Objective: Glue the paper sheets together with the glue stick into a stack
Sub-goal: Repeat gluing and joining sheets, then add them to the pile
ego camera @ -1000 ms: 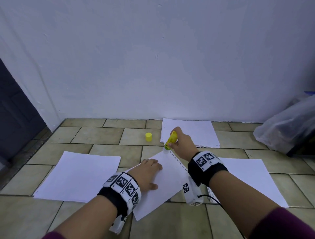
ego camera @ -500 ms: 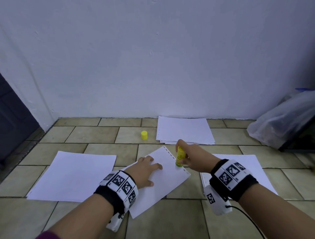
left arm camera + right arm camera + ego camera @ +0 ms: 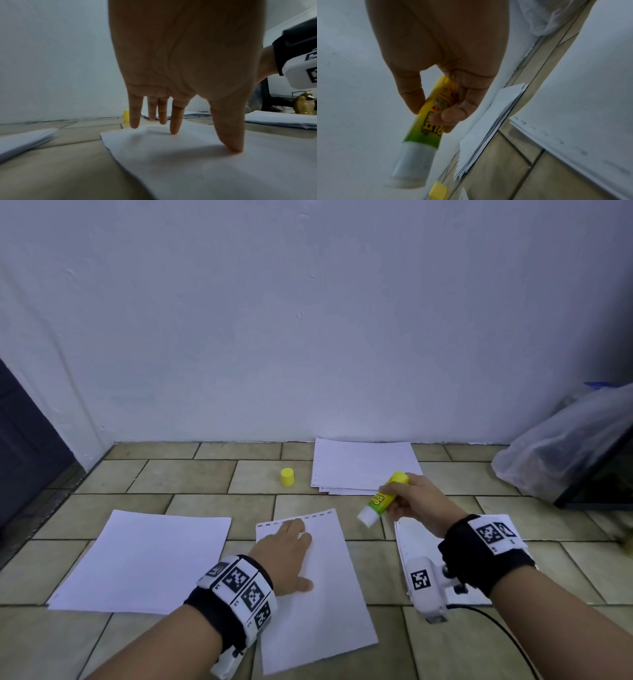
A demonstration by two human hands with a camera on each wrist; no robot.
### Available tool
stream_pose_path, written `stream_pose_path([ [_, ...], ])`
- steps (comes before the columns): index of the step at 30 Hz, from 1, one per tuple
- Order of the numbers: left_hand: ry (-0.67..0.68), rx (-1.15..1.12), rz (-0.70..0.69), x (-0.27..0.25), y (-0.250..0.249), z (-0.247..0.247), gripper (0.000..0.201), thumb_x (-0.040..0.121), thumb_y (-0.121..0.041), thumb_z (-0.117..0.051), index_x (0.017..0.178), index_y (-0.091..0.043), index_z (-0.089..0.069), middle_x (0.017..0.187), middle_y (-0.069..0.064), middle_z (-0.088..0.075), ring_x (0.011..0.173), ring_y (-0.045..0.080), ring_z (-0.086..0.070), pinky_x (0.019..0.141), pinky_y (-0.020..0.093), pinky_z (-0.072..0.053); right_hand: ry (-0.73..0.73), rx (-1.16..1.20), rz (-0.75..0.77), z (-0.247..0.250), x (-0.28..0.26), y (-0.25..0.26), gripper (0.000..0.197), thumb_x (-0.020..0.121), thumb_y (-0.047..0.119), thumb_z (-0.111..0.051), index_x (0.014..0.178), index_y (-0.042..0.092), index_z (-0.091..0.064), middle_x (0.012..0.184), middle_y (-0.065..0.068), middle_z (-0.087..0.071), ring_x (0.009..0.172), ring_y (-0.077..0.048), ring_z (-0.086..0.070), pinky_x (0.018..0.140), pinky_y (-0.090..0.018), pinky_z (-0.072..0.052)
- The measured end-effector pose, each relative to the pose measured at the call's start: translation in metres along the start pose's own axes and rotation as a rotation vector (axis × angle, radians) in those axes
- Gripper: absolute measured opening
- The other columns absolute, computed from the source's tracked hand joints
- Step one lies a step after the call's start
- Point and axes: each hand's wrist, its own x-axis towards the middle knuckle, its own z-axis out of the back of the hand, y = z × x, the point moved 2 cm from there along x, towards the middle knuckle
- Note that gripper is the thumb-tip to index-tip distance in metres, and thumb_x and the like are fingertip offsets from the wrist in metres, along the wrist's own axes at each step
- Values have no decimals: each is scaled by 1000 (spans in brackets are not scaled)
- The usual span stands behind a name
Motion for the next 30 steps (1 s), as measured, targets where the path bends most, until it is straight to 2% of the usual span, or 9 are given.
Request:
stream_pose_path([
  [5,-13,-70,77,0,5,-4,71,86,-56,-58,135,-13,-33,137,5,-32,127,22,-32,97,38,-42,-46,-47,25,-18,13,-2,16,88,5,-63,80,6,-50,70,-13,-60,43,-15,-54,46,-23,-48],
  [9,3,-60,91,1,11,-2,79,78,-62,-63,137,-16,-35,137,4,-34,128,21,-33,96,37,-42,-81,-165,69,-36,25,-5,22,85,10,-69,87,8,-47,75,-11,-62,53,-18,-58,51,-26,-50],
  [13,12,-142,107,3,15,-3,85,75,-57,-70,139,-16,-32,147,6,-24,136,23,-24,104,40,-38,-89,-353,140,-59,35,-1,29,83,15,-70,97,9,-46,85,-10,-62,65,-20,-58,60,-25,-50],
  [16,26,-115,111,7,15,-7,85,77,-57,-68,140,-14,-29,150,9,-22,137,26,-24,106,42,-37,-43,-553,211,-77,43,1,32,84,17,-69,104,11,-45,91,-7,-58,80,-23,-55,71,-33,-48],
  [19,41,-74,113,9,15,-13,90,80,-57,-64,145,-11,-23,155,15,-13,142,31,-16,110,44,-33,17,-636,254,-97,47,4,37,86,16,-67,114,6,-45,91,-7,-54,81,-23,-51,70,-28,-39],
  [23,68,-72,113,7,16,-14,94,84,-56,-60,151,-11,-11,159,16,1,146,32,-2,115,45,-26,56,-664,259,-115,50,5,39,86,15,-67,116,6,-44,90,-9,-54,81,-24,-50,71,-30,-41],
  [27,76,-83,115,6,15,-13,94,85,-56,-60,152,-11,-10,160,14,2,147,32,0,115,45,-26,113,-769,281,-117,49,6,37,88,13,-64,117,6,-43,93,-14,-57,82,-25,-50,69,-28,-38],
  [30,89,-81,114,5,15,-10,95,85,-57,-60,152,-12,-9,160,14,2,147,32,-1,116,45,-24,201,-893,306,-107,39,12,35,89,10,-61,118,8,-42,97,-14,-60,85,-27,-54,70,-30,-42],
])
